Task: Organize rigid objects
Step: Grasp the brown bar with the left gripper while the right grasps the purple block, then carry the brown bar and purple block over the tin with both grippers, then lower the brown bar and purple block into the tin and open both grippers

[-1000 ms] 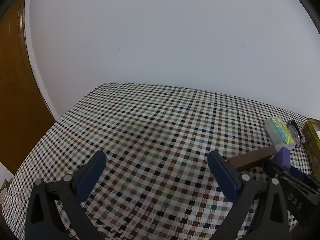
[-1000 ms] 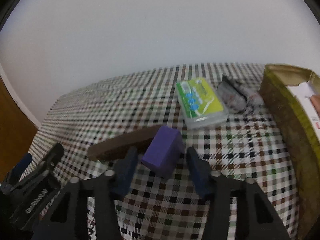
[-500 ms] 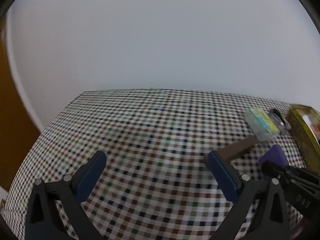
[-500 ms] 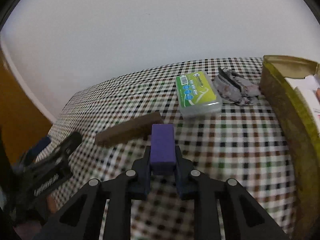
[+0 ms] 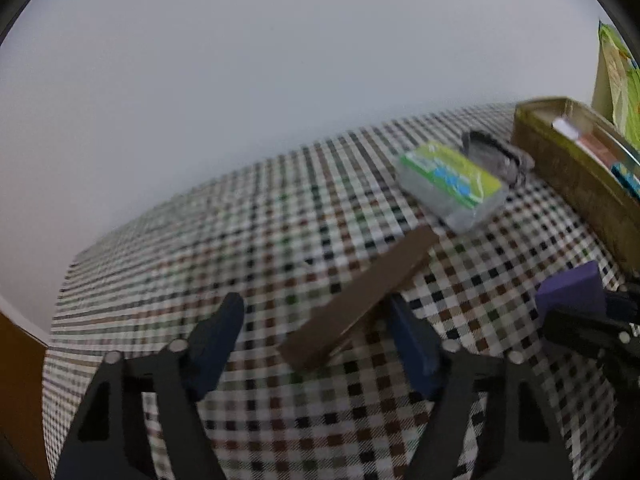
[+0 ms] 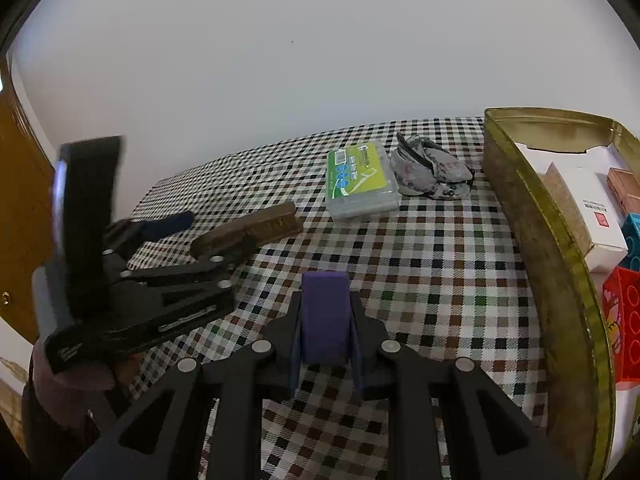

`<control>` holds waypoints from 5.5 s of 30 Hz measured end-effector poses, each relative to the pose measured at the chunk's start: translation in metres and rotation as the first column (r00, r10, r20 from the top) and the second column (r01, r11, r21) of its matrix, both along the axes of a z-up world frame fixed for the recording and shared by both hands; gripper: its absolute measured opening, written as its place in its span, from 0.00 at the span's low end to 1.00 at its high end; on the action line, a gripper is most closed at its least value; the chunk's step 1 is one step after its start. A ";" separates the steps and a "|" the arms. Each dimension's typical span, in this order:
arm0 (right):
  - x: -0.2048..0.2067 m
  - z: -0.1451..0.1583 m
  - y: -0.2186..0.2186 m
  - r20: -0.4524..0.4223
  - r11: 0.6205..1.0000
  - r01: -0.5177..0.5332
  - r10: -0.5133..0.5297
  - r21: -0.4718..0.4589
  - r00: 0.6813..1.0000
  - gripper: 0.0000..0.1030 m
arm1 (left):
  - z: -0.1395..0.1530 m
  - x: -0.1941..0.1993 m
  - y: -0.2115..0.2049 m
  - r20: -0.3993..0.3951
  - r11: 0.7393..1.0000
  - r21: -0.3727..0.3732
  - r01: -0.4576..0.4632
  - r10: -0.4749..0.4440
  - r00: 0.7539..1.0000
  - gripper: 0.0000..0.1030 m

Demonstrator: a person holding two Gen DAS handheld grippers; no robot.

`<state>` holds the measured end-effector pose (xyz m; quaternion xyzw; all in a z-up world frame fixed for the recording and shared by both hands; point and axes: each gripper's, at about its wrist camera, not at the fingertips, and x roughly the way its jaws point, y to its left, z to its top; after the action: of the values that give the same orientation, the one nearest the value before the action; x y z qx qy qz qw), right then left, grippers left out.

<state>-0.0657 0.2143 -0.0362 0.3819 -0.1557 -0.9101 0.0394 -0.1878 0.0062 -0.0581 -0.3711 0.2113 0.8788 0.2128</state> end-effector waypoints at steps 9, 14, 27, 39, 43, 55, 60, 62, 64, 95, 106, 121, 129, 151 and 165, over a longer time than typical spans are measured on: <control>0.004 0.005 0.013 0.005 1.000 -0.004 0.004 0.008 1.000 0.21 | -0.002 0.000 0.009 0.090 0.991 0.101 0.088 -0.098 0.991 0.15; 0.003 0.001 0.006 0.004 1.000 0.002 -0.002 0.007 1.000 0.22 | 0.000 0.003 0.003 0.181 0.975 0.220 0.036 -0.076 0.981 0.15; 0.000 -0.005 -0.001 0.006 1.000 0.003 -0.003 0.004 1.000 0.22 | -0.007 0.001 0.024 0.156 0.979 0.204 0.005 -0.038 0.987 0.41; 0.004 0.003 -0.002 -0.040 0.999 0.031 -0.030 0.037 0.999 0.22 | -0.005 -0.005 0.011 0.181 0.958 0.269 -0.098 0.049 0.982 0.13; 0.010 0.013 0.001 -0.099 0.999 0.042 -0.040 0.022 0.994 0.22 | 0.001 0.009 -0.004 0.154 0.929 0.333 -0.159 0.113 0.982 0.13; 0.017 0.019 0.006 -0.136 0.991 -0.004 -0.015 -0.132 0.991 0.22 | 0.004 0.028 0.001 0.053 0.903 0.366 -0.225 0.221 0.974 0.13; 0.026 0.033 0.006 -0.229 0.993 -0.006 -0.022 -0.119 0.973 0.21 | 0.010 0.031 -0.006 0.036 0.896 0.385 -0.219 0.223 0.974 0.13; 0.030 0.037 0.005 -0.246 0.993 0.000 -0.028 -0.116 0.969 0.21 | 0.013 0.033 -0.006 0.021 0.891 0.406 -0.204 0.214 0.977 0.13; 0.032 0.038 0.002 -0.250 0.994 0.001 -0.028 -0.110 0.968 0.21 | 0.015 0.036 -0.005 0.000 0.890 0.413 -0.193 0.212 0.977 0.13; 0.049 0.056 0.005 -0.369 0.994 0.084 -0.101 -0.063 0.924 0.21 | 0.038 0.082 0.061 -0.079 0.892 0.439 -0.107 0.158 0.984 0.13; 0.069 0.055 0.009 -0.396 0.988 0.142 -0.157 -0.067 0.905 0.21 | 0.045 0.096 0.091 -0.093 0.886 0.461 -0.052 0.107 0.990 0.13; 0.098 0.046 0.018 -0.397 0.978 0.198 -0.210 -0.073 0.893 0.21 | 0.046 0.105 0.133 -0.104 0.893 0.449 0.014 0.037 0.994 0.13; 0.104 0.045 0.029 -0.404 0.970 0.230 -0.244 -0.083 0.881 0.21 | 0.047 0.113 0.152 -0.112 0.892 0.450 0.042 0.009 0.994 0.13; 0.100 0.037 0.043 -0.392 0.951 0.300 -0.305 -0.077 0.868 0.21 | 0.048 0.133 0.182 -0.108 0.894 0.436 0.103 -0.062 0.992 0.13; 0.086 0.032 0.025 -0.337 0.951 0.307 -0.303 -0.042 0.892 0.21 | 0.044 0.143 0.192 -0.115 0.904 0.407 0.131 -0.091 0.989 0.13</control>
<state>0.0205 0.2391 -0.0044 0.1907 -0.1990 -0.9579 -0.0801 -0.0449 0.1981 -0.0140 -0.2638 0.0509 0.9063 0.3263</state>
